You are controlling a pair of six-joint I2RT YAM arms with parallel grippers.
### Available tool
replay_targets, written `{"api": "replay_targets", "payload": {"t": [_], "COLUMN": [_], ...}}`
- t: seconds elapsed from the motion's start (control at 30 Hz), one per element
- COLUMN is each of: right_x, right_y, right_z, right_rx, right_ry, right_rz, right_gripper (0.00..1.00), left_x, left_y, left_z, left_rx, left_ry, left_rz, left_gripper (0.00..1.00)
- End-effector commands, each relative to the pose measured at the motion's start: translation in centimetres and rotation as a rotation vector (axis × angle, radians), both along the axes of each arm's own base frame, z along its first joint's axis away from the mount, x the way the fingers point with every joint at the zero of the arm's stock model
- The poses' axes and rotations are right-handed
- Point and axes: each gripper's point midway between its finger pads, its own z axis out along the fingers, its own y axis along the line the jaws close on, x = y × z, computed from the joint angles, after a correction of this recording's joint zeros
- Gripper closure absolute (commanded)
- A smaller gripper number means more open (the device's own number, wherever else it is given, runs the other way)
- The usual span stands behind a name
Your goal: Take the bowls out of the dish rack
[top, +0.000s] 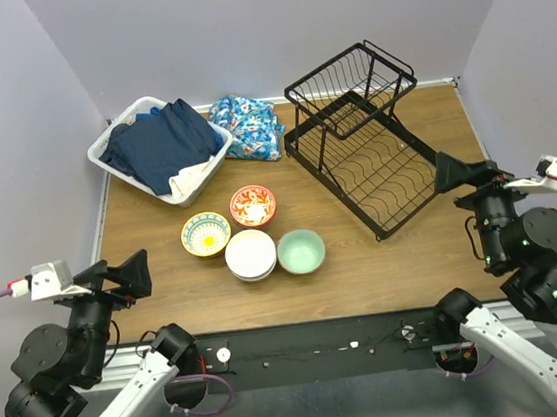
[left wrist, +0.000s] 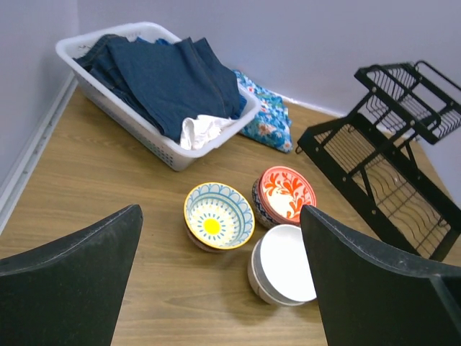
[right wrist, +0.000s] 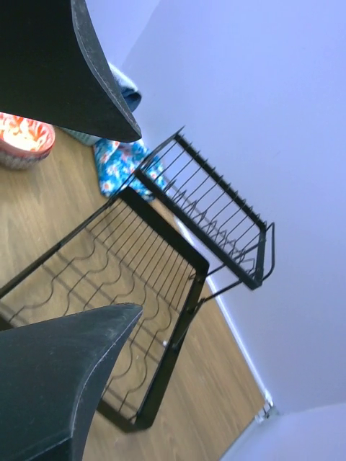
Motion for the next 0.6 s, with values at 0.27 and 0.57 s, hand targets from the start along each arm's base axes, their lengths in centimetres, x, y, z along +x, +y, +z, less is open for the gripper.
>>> {"api": "replay_targets", "payload": {"t": [0.27,0.57], "right_x": [-3.6,-3.4], "right_y": [-2.6,-0.6], "right_z": [-5.0,-6.6], "right_rx": [-0.191,-0.162], "right_ry": [0.063,0.044], "right_rz": [-0.004,0.094], "right_gripper": [0.0,0.0], "left_x": [-1.8,-2.2], "left_y": [4.8,6.3], "left_z": [-2.0,-2.2], "left_rx": [-0.097,-0.116], "left_ry": [-0.026,-0.023], "left_rz": [0.2,0.279], "left_gripper": [0.01,0.01]}}
